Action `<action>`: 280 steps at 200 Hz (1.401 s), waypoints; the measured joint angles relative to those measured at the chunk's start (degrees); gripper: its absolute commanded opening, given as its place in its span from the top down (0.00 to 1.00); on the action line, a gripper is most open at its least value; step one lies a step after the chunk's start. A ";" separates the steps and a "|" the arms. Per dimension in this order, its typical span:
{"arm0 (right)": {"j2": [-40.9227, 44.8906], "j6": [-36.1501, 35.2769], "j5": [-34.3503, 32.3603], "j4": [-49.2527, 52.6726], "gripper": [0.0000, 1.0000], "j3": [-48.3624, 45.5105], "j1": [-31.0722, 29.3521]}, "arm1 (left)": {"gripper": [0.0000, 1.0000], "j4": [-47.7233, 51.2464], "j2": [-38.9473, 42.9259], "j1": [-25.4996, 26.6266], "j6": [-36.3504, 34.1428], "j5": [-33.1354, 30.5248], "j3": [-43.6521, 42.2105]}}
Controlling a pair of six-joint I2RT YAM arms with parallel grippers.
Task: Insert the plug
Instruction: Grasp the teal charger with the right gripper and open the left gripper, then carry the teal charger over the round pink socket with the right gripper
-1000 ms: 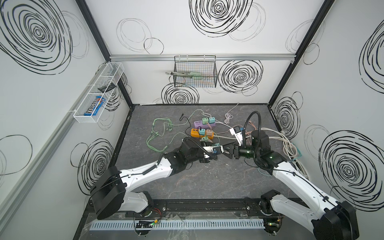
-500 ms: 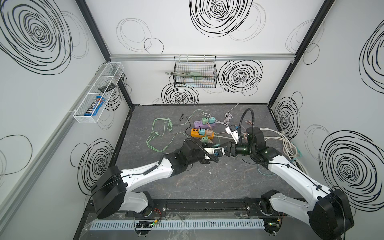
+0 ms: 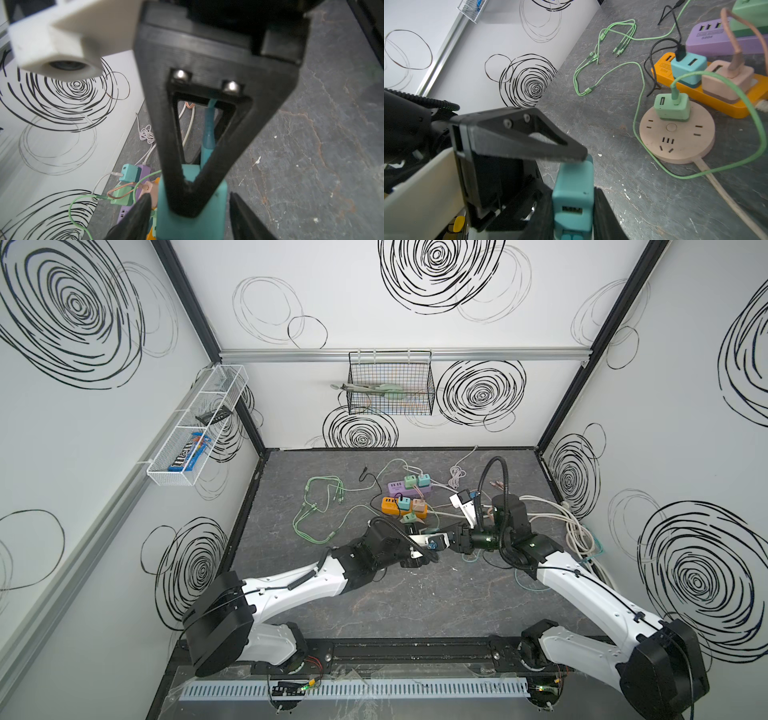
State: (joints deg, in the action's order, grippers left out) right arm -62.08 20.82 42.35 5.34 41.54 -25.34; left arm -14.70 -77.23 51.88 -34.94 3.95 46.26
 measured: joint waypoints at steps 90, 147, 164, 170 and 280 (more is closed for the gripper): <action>-6.36 -21.09 -9.86 -1.31 1.00 4.85 0.24 | 0.04 -6.36 4.42 -12.04 31.87 -9.40 -9.35; -13.90 -42.16 -5.22 2.82 1.00 10.51 0.00 | 0.04 -0.72 11.76 -18.91 45.42 -16.46 -9.75; -16.59 -49.94 -4.35 6.99 1.00 14.27 -0.26 | 0.04 1.44 12.48 -18.97 47.52 -19.30 -9.53; -17.84 -53.09 -4.20 9.09 1.00 16.00 -0.37 | 0.04 2.01 12.72 -18.97 48.04 -20.31 -9.51; -38.95 -82.18 -19.61 39.01 1.00 42.45 -7.52 | 0.04 6.34 20.24 -19.98 49.55 -30.49 -9.46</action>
State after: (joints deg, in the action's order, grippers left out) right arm -101.03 -61.36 22.74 44.36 83.99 -32.86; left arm -8.36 -56.99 31.90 14.61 -26.55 36.80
